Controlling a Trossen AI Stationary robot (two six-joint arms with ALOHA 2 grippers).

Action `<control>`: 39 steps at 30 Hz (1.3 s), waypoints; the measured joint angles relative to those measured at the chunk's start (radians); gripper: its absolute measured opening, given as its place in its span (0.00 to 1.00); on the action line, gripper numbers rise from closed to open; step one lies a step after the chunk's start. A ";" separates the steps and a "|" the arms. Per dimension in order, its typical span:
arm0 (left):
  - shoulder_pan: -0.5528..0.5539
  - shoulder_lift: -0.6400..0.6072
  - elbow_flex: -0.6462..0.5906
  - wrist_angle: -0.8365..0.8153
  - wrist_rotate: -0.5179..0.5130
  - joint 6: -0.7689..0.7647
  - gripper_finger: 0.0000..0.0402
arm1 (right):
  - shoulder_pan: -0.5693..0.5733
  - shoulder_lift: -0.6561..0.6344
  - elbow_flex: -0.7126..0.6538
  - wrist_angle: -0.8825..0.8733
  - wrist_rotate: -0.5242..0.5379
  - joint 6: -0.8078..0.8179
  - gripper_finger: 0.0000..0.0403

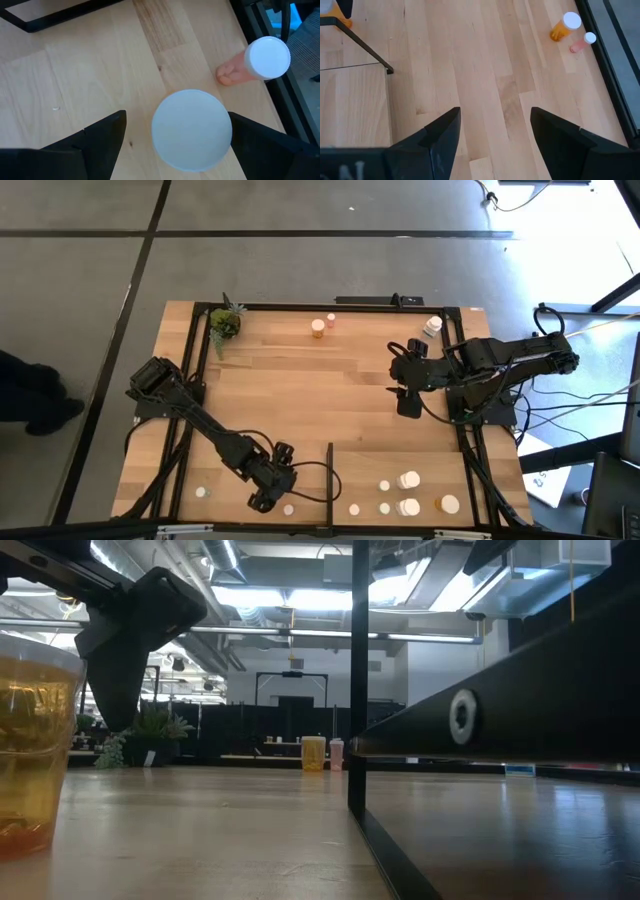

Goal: Pick and place medicine bottles onto shelf by color
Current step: Put the bottom orange pill bottle on the shelf aligned with the other orange pill bottle

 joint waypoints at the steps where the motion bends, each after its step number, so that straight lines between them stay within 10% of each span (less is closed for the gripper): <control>1: 0.000 0.000 0.000 0.000 0.000 0.000 0.82 | 0.000 0.000 0.000 0.000 0.000 0.000 0.60; 18: -0.019 0.015 0.000 -0.004 -0.058 -0.018 0.79 | 0.000 0.000 0.000 0.011 0.000 0.005 0.60; 39: -0.020 0.024 -0.001 -0.012 -0.071 -0.079 0.50 | 0.000 0.000 0.000 0.033 0.000 -0.002 0.60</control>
